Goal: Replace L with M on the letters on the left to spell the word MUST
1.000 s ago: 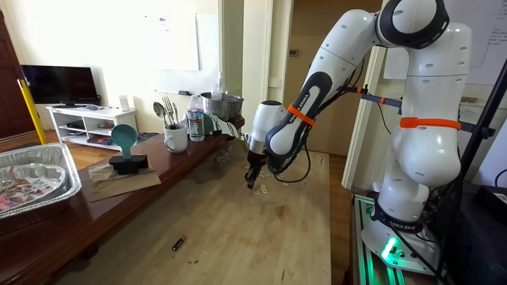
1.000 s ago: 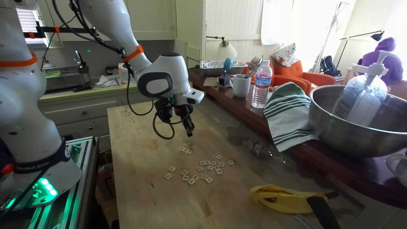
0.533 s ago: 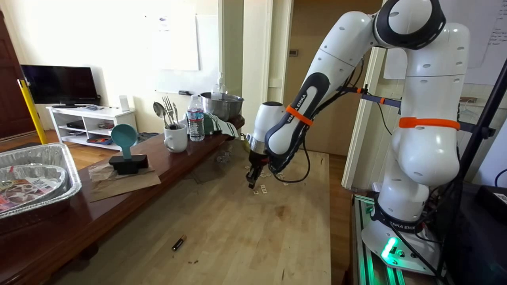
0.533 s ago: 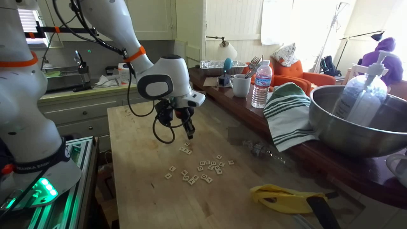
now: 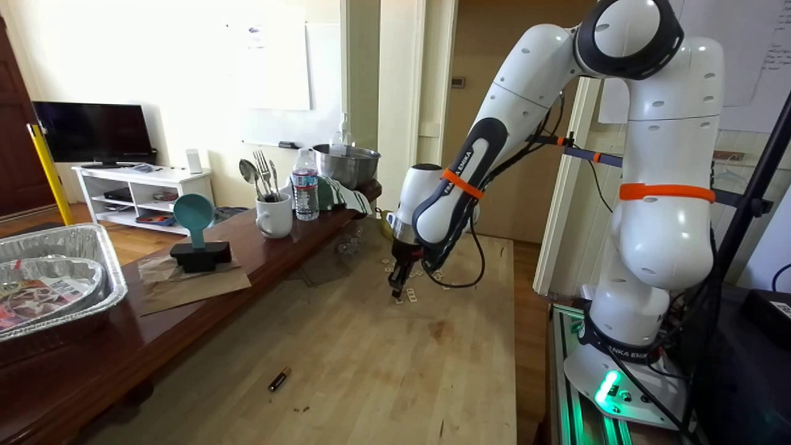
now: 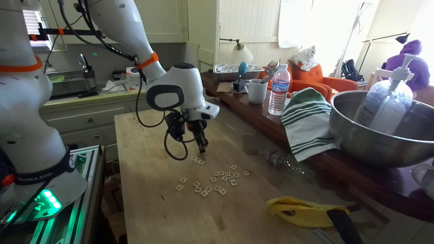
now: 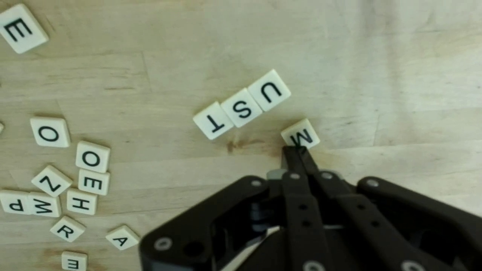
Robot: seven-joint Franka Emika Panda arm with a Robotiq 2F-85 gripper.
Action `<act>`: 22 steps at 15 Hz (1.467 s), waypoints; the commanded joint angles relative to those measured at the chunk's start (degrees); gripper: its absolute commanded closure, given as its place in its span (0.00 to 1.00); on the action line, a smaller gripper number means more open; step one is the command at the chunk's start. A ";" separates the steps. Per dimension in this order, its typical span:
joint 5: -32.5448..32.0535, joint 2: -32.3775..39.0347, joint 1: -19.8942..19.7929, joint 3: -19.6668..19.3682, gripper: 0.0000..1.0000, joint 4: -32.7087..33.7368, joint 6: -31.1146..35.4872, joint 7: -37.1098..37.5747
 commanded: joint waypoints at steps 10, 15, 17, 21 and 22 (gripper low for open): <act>-0.02 0.54 -1.80 0.51 1.00 -1.27 -1.31 -2.54; 0.23 0.29 -1.66 1.06 1.00 -1.86 -1.70 -3.28; 0.42 0.03 -1.68 1.24 1.00 -2.21 -2.02 -3.63; 0.84 -0.76 -1.69 1.64 1.00 -3.08 -2.32 -4.65; 0.96 -0.90 -1.71 1.75 1.00 -3.27 -2.36 -4.95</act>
